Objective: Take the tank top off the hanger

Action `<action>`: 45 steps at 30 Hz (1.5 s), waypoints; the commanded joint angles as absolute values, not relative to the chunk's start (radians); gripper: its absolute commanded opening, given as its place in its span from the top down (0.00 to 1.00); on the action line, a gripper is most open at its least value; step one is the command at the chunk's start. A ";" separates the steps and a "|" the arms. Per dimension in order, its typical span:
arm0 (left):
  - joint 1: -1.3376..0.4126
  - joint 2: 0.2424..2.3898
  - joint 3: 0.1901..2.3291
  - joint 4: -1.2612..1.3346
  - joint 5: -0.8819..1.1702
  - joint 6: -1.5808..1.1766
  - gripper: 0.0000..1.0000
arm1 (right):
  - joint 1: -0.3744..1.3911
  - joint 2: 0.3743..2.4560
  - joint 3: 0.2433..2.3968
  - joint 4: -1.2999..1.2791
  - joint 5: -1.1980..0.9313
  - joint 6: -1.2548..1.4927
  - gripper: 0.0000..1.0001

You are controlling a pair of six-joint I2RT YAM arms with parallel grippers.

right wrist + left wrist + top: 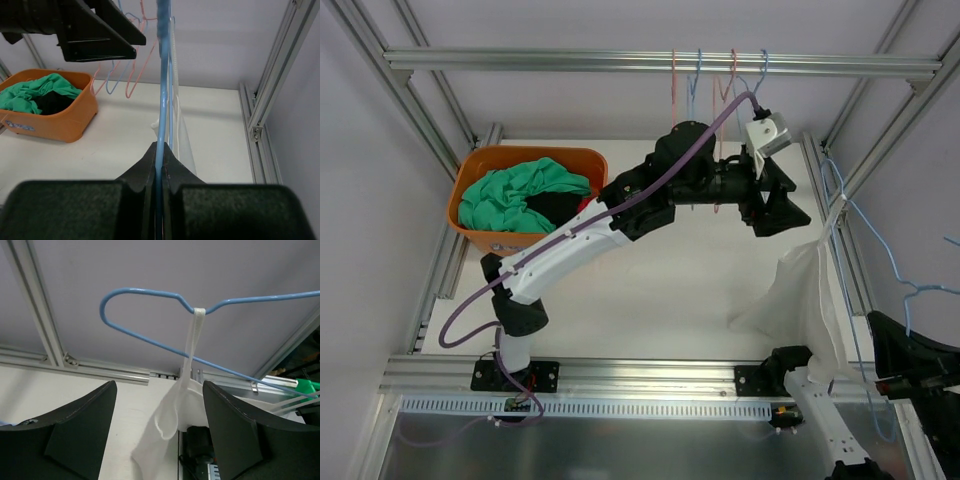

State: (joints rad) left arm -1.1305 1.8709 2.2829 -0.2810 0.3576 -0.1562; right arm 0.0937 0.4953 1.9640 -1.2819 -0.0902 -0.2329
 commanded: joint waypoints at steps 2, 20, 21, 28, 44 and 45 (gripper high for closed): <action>-1.127 1.925 2.359 -0.170 0.480 -0.147 0.31 | 0.159 0.572 1.997 -1.335 -0.051 -0.215 1.00; -1.127 1.951 2.276 -0.084 0.393 -0.152 0.90 | 0.187 0.612 1.960 -1.318 -0.095 -0.242 1.00; -1.127 1.947 2.267 -0.084 0.374 -0.150 0.94 | 0.186 0.615 1.959 -1.316 -0.097 -0.241 1.00; -1.126 1.890 2.178 -0.080 0.264 -0.141 1.00 | 0.196 0.620 1.947 -1.312 -0.069 -0.248 1.00; -1.124 1.847 2.072 -0.071 0.270 -0.140 0.96 | 0.207 0.632 1.908 -1.292 -0.084 -0.252 1.00; -1.124 1.847 2.072 -0.069 0.265 -0.138 1.00 | 0.206 0.634 1.907 -1.289 -0.086 -0.250 1.00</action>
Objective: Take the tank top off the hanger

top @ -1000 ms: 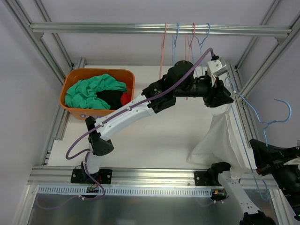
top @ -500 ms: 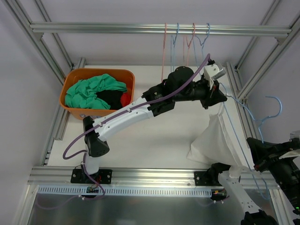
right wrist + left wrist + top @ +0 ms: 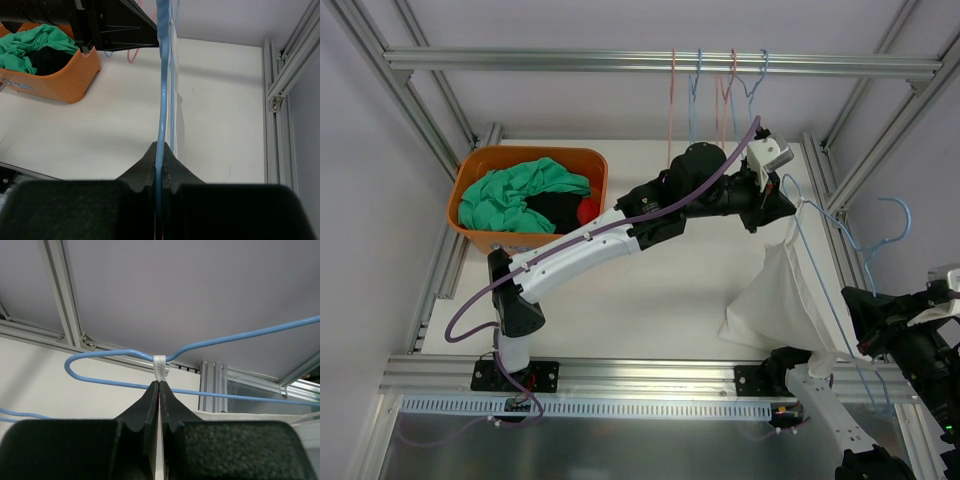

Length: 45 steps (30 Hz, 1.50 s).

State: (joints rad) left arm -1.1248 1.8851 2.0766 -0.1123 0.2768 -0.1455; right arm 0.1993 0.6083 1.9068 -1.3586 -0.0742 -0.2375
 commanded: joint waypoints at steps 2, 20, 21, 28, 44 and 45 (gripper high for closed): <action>-1.124 1.845 2.071 -0.069 0.247 -0.141 1.00 | 0.207 0.630 1.899 -1.287 -0.087 -0.255 1.00; -1.124 1.640 1.752 0.145 -0.352 -0.253 1.00 | 0.230 0.574 1.793 -1.318 -0.181 -0.299 1.00; -1.124 1.620 1.740 0.155 -0.382 -0.259 1.00 | 0.235 0.568 1.783 -1.324 -0.193 -0.304 1.00; -1.124 1.586 1.681 0.207 -0.471 -0.290 1.00 | 0.305 0.529 1.787 -1.348 -0.362 -0.357 1.00; -1.150 1.408 1.462 0.244 -0.020 -0.411 1.00 | 0.319 0.385 1.677 -0.824 -0.133 -0.276 1.00; -1.155 1.401 1.450 0.242 -0.002 -0.420 1.00 | 0.319 0.382 1.616 -0.769 -0.156 -0.275 1.00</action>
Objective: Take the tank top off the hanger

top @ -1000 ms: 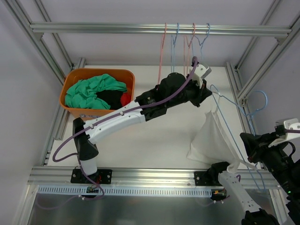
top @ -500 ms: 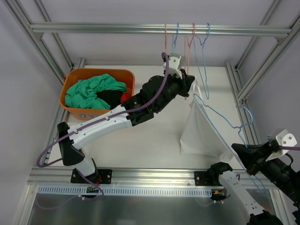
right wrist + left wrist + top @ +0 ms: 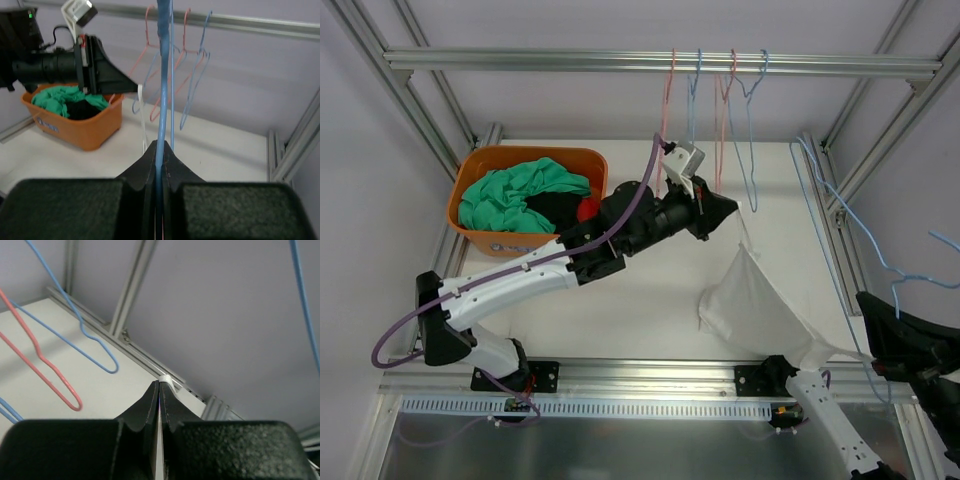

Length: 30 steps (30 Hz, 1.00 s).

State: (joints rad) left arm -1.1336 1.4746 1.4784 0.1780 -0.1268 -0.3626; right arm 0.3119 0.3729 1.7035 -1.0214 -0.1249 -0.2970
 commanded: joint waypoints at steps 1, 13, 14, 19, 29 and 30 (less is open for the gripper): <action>-1.163 1.393 1.425 0.238 0.030 -0.426 1.00 | 0.319 0.377 1.574 -0.633 -0.169 -0.270 1.00; -1.175 1.279 1.208 0.092 0.328 -0.471 1.00 | 0.318 0.495 0.804 1.145 -0.057 -0.161 1.00; -1.175 1.260 1.183 0.087 0.316 -0.471 1.00 | 0.318 0.524 0.796 1.176 -0.029 -0.161 1.00; -1.175 1.209 1.025 0.005 0.140 -0.468 1.00 | 0.319 0.502 0.741 1.189 0.029 -0.287 1.00; -1.169 1.246 0.877 -0.178 -0.267 -0.543 1.00 | 0.319 0.489 1.428 -0.792 0.394 -0.313 1.00; -1.164 1.250 0.884 -0.193 -0.276 -0.548 0.99 | 0.319 0.514 1.454 -0.916 0.385 -0.299 1.00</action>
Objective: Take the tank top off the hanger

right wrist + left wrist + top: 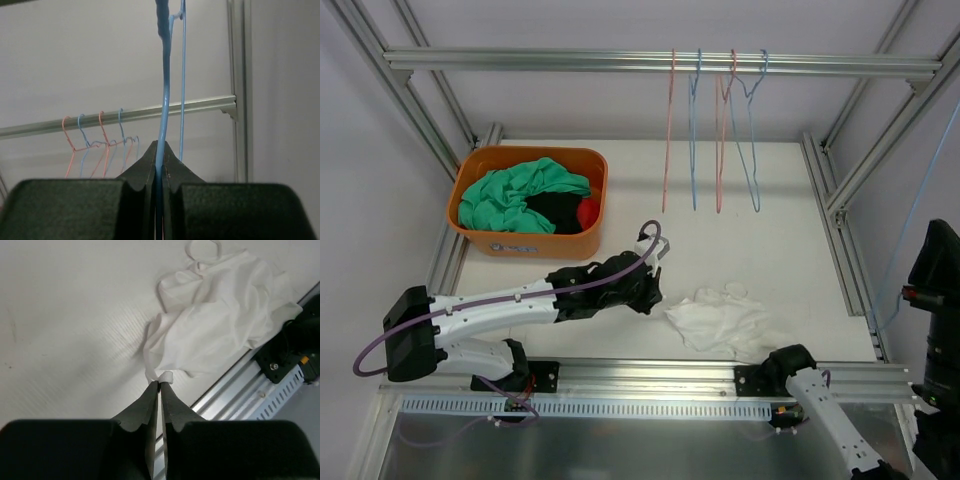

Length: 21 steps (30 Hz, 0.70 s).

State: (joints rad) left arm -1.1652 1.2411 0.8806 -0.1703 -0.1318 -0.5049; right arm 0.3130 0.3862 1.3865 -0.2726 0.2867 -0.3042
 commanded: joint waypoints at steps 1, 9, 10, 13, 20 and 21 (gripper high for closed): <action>-1.160 1.250 0.887 -0.198 -0.279 -0.551 0.92 | 0.319 0.531 1.463 -0.943 0.370 -0.293 0.99; -1.155 1.089 0.893 -0.308 -0.350 -0.525 0.01 | 0.319 0.754 1.595 -0.965 0.270 -0.291 1.00; -1.155 1.044 0.888 -0.336 -0.357 -0.520 0.01 | 0.319 0.797 1.607 -0.942 0.275 -0.302 1.00; -1.155 0.971 0.861 -0.360 -0.327 -0.493 0.01 | 0.318 0.876 1.628 -0.758 0.281 -0.359 1.00; -1.155 0.899 0.795 -0.377 -0.253 -0.486 0.01 | 0.189 1.167 1.877 -0.655 0.119 -0.338 1.00; -1.155 0.893 0.779 -0.377 -0.244 -0.489 0.01 | 0.160 1.196 1.903 -0.653 0.036 -0.322 1.00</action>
